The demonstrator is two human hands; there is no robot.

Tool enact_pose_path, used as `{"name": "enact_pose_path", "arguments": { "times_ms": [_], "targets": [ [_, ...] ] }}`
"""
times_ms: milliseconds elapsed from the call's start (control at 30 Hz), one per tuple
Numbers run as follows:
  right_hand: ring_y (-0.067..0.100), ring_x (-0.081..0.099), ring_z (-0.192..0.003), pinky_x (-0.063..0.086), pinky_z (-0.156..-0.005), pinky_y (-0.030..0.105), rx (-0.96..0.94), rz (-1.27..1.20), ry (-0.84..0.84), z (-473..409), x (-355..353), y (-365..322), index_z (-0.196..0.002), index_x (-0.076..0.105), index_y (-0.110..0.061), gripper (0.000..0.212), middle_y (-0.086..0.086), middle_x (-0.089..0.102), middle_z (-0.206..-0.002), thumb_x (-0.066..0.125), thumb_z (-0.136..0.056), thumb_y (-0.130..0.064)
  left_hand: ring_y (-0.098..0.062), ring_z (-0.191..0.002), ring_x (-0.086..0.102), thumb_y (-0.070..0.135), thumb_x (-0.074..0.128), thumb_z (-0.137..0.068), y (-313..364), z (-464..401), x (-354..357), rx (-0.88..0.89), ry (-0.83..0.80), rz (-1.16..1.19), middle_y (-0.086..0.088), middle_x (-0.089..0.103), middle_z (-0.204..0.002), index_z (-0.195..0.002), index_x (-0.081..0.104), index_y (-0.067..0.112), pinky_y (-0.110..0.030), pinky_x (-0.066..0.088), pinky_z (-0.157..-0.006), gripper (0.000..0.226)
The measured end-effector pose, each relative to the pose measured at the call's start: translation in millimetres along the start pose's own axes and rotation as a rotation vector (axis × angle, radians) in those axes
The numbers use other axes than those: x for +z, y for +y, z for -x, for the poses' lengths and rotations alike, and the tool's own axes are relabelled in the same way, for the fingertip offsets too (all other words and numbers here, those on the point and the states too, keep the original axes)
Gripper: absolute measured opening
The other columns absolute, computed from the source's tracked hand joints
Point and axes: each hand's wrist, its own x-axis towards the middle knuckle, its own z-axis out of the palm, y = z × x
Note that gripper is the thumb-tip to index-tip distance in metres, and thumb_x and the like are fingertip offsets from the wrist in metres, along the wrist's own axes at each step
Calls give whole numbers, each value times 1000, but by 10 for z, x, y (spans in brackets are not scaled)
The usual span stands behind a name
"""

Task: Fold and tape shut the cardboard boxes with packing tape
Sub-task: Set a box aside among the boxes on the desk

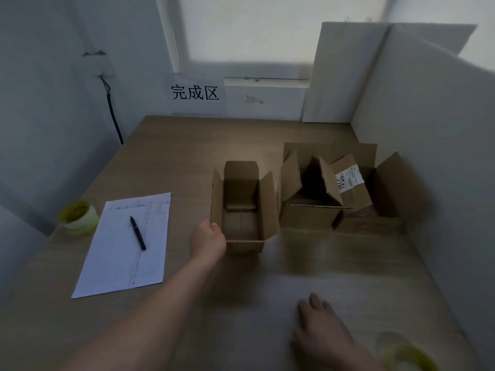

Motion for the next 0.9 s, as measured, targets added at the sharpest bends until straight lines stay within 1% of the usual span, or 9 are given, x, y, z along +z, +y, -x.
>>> {"name": "enact_pose_path", "arguments": {
  "times_ms": [67, 133, 200, 333, 500, 633, 700, 767, 900],
  "targets": [
    [34, 3, -151, 27, -118, 42, 17, 79, -65, -26, 113, 76, -156, 9, -26, 76, 7, -7, -165, 50, -94, -40, -30, -106, 59, 27, 36, -104, 122, -196, 141, -9, -33, 23, -14, 59, -117, -126, 53, 9, -48, 51, -94, 33],
    [34, -5, -151, 25, -119, 46, 27, 131, -78, -78, 140, 89, -157, 4, -29, 66, 5, -16, -164, 39, -101, -27, -32, -107, 59, 26, 35, -104, 223, -372, 286, -25, -54, 74, -15, 58, -117, -123, 54, 7, -50, 51, -94, 33],
    [34, -7, -151, 23, -119, 47, 22, 147, -77, -123, 141, 79, -157, 4, -29, 58, 6, -17, -164, 25, -104, -19, -35, -110, 58, 26, 35, -103, 292, -531, 421, -38, -79, 123, -17, 58, -121, -124, 54, 6, -50, 51, -95, 35],
    [36, -9, -151, 16, -121, 45, 15, 171, -101, -178, 181, 93, -157, 1, -29, 57, 7, -18, -164, 23, -104, -26, -37, -112, 58, 26, 37, -102, 308, -750, 601, -15, -179, 189, -17, 61, -121, -125, 56, 12, -53, 48, -99, 33],
    [37, -9, -150, 18, -120, 47, 6, 212, -97, -188, 227, 102, -157, 1, -29, 57, 6, -18, -164, 20, -104, -18, -32, -130, 47, 27, 41, -103, 247, -763, 595, 13, -193, 246, -12, 46, -145, -149, 34, 14, -50, 37, -110, 48],
    [39, -5, -150, 23, -119, 47, 2, 194, -93, -154, 196, 102, -158, 3, -26, 64, 9, -16, -164, 33, -102, -16, -28, -132, 45, 28, 44, -102, 33, -340, 423, 275, -57, -89, -13, 48, -145, -143, 44, 9, -35, 34, -108, 46],
    [41, -2, -150, 25, -119, 45, -15, 182, -101, -87, 161, 92, -158, 4, -23, 81, 14, -14, -163, 53, -94, -28, -26, -135, 40, 31, 44, -101, -169, -70, 343, 416, -114, -312, -11, 45, -147, -142, 45, 10, -32, 33, -107, 46],
    [42, 4, -150, 25, -118, 42, -25, 188, -88, -21, 124, 96, -157, 6, -21, 89, 16, -10, -164, 61, -88, -34, -23, -140, 33, 37, 41, -101, -396, 157, 270, 473, -198, -476, -6, 36, -153, -145, 40, 14, -32, 29, -111, 49],
    [35, 30, -140, 36, -108, 33, -35, 103, 2, 110, -30, 10, -139, 38, -14, 60, 12, 26, -149, 59, -86, -35, -24, -136, 35, 43, 39, -99, -714, 502, 60, 549, -218, -641, -5, 38, -151, -142, 42, 19, -36, 33, -109, 50]
  ]
}}
